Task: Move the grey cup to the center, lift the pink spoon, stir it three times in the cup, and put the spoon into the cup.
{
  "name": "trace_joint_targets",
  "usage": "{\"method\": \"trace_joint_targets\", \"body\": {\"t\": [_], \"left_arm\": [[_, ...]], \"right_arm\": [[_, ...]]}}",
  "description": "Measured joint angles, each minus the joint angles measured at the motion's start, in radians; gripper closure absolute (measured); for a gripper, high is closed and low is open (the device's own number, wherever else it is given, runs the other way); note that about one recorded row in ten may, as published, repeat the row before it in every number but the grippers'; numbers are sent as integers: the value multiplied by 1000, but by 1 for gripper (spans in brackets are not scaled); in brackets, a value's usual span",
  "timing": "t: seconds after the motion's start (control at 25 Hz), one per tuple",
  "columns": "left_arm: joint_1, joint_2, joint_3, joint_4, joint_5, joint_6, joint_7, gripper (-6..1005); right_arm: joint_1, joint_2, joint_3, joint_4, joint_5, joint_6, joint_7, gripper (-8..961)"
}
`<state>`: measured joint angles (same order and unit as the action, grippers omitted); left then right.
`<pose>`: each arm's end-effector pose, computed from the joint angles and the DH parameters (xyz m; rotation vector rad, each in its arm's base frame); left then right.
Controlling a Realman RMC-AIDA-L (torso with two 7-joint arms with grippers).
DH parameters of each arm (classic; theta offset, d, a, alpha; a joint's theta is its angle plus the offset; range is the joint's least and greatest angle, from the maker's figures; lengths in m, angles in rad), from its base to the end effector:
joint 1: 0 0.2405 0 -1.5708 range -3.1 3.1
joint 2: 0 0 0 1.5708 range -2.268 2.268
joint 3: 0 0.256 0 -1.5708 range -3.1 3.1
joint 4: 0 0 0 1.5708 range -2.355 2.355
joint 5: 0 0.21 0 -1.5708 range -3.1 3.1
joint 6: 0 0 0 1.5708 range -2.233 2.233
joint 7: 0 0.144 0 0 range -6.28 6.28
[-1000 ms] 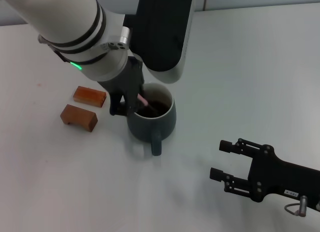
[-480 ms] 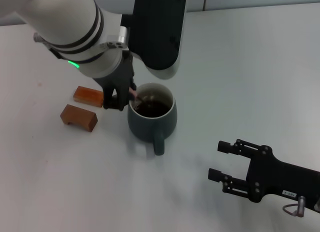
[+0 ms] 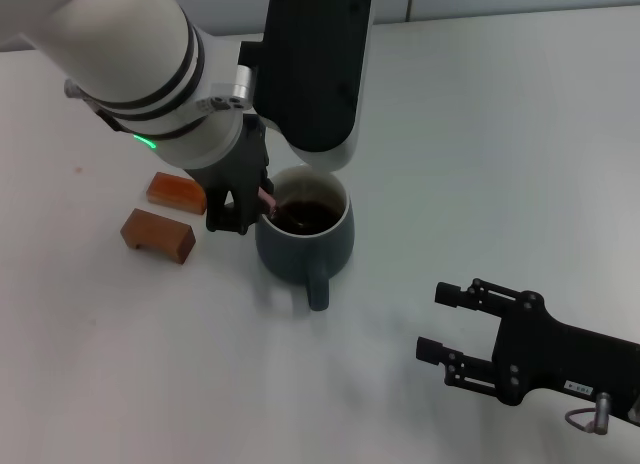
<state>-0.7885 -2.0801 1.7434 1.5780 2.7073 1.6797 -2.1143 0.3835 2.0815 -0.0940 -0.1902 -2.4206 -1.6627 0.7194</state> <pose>-0.0756 0.3343 -0.0280 -2.7387 0.4820 0.9134 0.3121 0.2206 -0.0563 -2.6089 0.5207 0.9431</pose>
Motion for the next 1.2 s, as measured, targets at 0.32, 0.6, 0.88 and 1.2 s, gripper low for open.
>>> {"method": "trace_joint_targets", "body": {"t": [0.32,0.6,0.88,1.2], "left_arm": [[-18,0,-8,-33,-7,4,-78,871],[-9,0,-12,-24,-29,-1,-80,728],[60,7,-231,142,-337,-3,-12,422],[304,11,-476,137,-943,-185,211,343]], "right_arm": [[0,0,-1,1,0,-1,0,238],[1,0,-2,4,0,-1,0,238],[2,-1,0,5,0,-1,0,238],[2,-3,5,2,2,-6,0,238]]}}
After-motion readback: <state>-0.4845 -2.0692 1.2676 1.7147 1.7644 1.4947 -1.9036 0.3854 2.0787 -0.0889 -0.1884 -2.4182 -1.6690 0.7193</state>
